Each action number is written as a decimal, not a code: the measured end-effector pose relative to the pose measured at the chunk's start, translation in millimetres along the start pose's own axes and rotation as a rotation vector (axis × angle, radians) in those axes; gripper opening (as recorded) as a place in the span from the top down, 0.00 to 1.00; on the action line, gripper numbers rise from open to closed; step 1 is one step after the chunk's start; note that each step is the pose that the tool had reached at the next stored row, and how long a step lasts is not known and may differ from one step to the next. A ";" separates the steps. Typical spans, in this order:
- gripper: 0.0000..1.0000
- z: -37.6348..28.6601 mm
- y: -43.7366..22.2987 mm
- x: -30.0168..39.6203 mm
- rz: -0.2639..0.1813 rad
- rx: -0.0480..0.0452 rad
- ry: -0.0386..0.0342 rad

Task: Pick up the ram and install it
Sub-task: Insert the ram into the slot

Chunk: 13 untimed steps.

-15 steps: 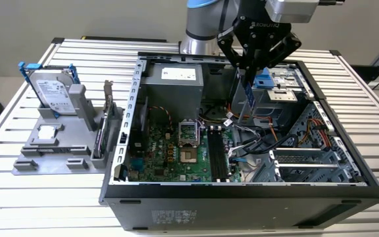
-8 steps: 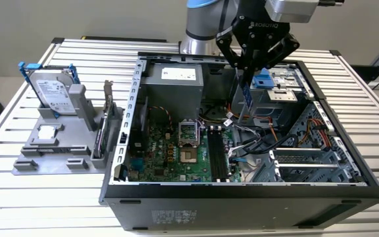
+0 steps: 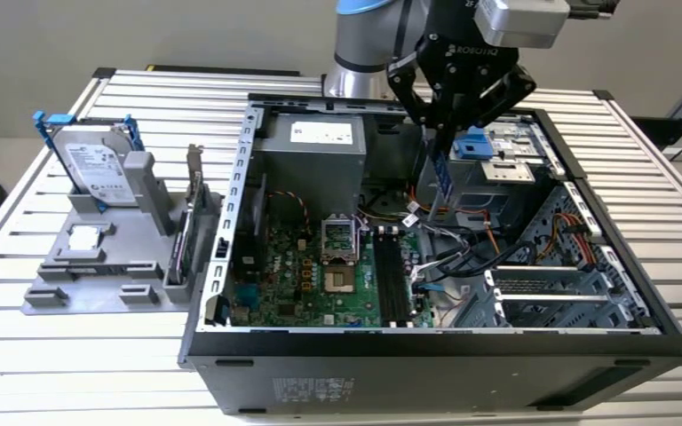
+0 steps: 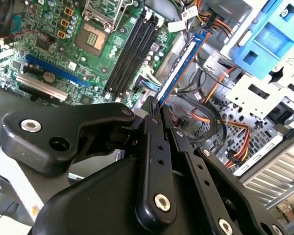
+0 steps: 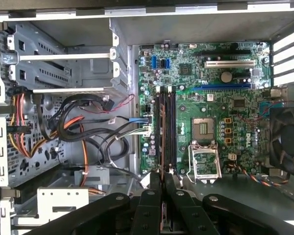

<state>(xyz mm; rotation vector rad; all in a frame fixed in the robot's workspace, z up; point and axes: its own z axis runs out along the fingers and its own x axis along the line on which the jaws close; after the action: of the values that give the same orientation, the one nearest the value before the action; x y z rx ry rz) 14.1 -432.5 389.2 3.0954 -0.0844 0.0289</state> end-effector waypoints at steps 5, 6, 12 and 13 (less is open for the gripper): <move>1.00 3.5 -0.2 -0.1 -0.001 -0.0011 -0.0217; 1.00 4.0 -0.2 -0.1 -0.001 -0.0014 -0.0266; 1.00 6.6 -0.3 -0.2 -0.011 0.0130 -0.0349; 1.00 6.9 -0.3 -0.2 -0.011 0.0197 -0.0352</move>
<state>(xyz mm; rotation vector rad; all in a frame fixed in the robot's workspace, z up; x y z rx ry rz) 14.0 -432.5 382.3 3.1164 -0.0680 -0.0252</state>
